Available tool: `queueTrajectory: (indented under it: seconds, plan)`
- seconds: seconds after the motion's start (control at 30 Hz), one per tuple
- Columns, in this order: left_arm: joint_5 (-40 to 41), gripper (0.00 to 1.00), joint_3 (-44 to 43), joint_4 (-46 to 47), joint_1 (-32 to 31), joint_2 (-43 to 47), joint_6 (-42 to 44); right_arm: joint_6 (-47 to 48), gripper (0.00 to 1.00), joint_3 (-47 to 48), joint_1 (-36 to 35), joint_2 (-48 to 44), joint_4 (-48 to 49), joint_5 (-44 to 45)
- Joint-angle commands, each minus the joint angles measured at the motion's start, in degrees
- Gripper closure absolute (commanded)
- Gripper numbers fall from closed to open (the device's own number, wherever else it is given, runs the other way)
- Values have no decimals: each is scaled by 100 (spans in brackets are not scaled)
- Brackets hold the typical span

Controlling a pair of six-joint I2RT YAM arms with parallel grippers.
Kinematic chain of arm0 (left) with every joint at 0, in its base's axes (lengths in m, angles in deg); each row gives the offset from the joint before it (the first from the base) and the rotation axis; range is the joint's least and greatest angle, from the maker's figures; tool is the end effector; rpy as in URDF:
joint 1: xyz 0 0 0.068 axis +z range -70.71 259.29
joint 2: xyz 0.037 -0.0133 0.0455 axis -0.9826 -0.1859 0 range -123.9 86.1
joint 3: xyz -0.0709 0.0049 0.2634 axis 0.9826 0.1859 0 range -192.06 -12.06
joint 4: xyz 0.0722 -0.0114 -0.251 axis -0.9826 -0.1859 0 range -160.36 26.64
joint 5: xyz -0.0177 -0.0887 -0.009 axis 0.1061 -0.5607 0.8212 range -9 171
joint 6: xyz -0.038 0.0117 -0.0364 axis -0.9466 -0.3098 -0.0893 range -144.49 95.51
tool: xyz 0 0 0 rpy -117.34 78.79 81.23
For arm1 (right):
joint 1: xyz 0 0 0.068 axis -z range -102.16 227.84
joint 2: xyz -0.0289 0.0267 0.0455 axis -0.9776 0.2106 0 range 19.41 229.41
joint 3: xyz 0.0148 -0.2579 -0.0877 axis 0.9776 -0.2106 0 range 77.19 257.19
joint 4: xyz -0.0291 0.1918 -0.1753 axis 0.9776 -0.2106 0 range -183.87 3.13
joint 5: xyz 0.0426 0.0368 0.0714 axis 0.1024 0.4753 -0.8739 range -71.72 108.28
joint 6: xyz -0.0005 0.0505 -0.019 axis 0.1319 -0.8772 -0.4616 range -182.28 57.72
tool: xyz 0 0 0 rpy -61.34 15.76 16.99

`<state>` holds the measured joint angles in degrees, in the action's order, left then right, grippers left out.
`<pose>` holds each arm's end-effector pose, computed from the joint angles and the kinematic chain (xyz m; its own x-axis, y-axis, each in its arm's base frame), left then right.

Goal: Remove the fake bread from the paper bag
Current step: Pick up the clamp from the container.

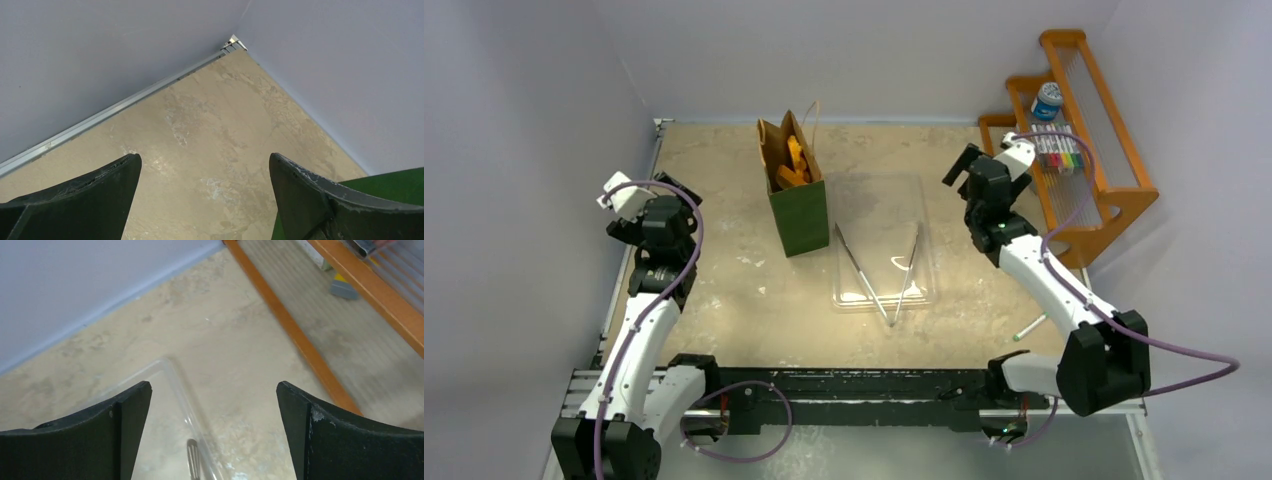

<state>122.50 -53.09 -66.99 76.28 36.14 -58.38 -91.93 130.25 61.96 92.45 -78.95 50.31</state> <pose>0.2006 0.0131 0.3149 0.1581 -0.4267 -0.8905 -0.6246 0.6553 -0.4249 0.2895 0.0628 0.3169 -0.0427 0.4240 -0.9046 0.3313 0.8602 0.3876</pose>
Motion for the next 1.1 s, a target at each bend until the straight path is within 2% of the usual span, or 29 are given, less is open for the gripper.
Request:
queueTrajectory:
  seconds: [0.0, 0.1, 0.23, 0.47, 0.7, 0.93, 1.07]
  plan:
    - [-371, 0, -238, -29, 37, 35, 106, 480, 2, -12, -712, -135, -342, 1452]
    - [-996, 0, -390, 47, 28, -92, 381, 568, 4, -162, -741, -82, -282, 1206]
    - [-1802, 0, -694, 23, 19, -271, 709, 587, 11, -261, -800, -91, -268, 296]
    - [-3080, 0, -1095, -24, 4, -430, 893, 198, 16, -408, -1687, 165, -440, 157]
    - [-3746, 0, -1749, -87, -225, -963, 836, -635, 15, -200, -2608, 963, -1104, 576]
    - [-4138, 0, -2582, -454, -910, -1596, 1065, -762, 15, -278, -2805, 1054, -1128, 460]
    - [-4138, 0, -2988, -876, -1076, -1782, 1142, -762, 14, -248, -2871, 1090, -1204, 449]
